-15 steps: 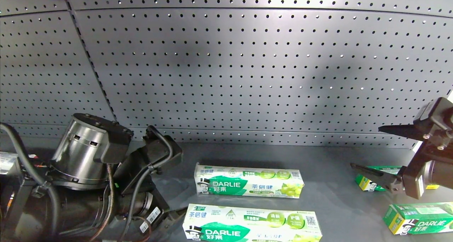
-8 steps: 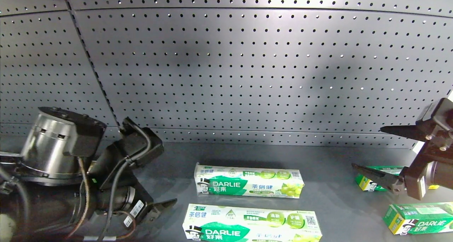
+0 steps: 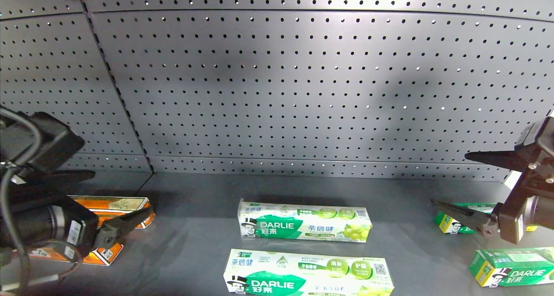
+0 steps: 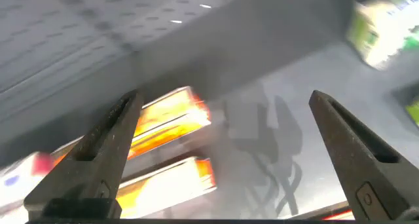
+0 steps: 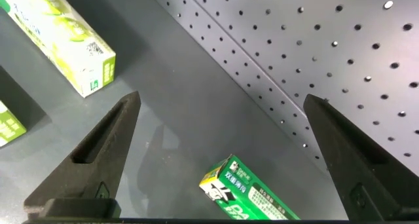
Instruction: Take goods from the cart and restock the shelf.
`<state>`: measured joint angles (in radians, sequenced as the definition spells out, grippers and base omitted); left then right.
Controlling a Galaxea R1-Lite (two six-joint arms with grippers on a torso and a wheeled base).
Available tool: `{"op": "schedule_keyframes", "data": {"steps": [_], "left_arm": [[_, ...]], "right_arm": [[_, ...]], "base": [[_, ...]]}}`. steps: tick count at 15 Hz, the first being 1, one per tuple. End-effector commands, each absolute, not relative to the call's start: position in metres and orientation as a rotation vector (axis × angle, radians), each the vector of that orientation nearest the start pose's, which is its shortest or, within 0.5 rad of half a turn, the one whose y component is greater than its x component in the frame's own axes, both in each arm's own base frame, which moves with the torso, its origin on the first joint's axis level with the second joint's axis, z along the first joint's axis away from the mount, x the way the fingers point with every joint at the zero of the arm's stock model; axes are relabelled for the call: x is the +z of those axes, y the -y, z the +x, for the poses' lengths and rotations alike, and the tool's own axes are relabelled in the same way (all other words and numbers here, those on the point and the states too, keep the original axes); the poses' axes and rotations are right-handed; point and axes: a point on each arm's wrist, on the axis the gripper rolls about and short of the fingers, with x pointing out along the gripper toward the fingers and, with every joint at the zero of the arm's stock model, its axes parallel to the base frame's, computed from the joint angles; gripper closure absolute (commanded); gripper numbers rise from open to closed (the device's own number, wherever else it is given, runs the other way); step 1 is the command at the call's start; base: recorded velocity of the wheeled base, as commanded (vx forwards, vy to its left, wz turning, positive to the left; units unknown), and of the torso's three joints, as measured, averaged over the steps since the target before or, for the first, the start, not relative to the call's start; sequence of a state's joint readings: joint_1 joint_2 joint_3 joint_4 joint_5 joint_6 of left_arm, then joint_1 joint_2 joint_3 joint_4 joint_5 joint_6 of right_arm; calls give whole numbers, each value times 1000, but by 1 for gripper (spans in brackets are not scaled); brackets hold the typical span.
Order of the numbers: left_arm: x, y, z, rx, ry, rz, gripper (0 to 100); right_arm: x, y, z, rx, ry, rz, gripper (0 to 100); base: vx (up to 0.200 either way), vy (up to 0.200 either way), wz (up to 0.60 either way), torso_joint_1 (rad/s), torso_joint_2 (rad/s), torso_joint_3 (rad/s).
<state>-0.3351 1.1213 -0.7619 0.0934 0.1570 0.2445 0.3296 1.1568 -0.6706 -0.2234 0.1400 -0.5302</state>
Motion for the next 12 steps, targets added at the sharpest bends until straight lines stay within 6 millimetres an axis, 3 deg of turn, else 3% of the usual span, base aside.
{"op": "schedule_keyframes", "data": {"steps": [1,6,8,12], "left_arm": [[244,33,126,-168,-348,310,0],[244,8,78,1,-237,161,0],[230,2,54,73,-206,162,0],[195,-4,25,199,-199,168,0]], "right_arm": [[238,-56,156,515,-114,-541,0],[276,-36,133,369,11,-382,0],[269,-28,122,318,0,-359,0],[239,-15,89,252,-29,-315,0]], "base": [[0,0,0,0,0,0],[0,0,0,0,0,0],[0,0,0,0,0,0],[0,0,0,0,0,0]]}}
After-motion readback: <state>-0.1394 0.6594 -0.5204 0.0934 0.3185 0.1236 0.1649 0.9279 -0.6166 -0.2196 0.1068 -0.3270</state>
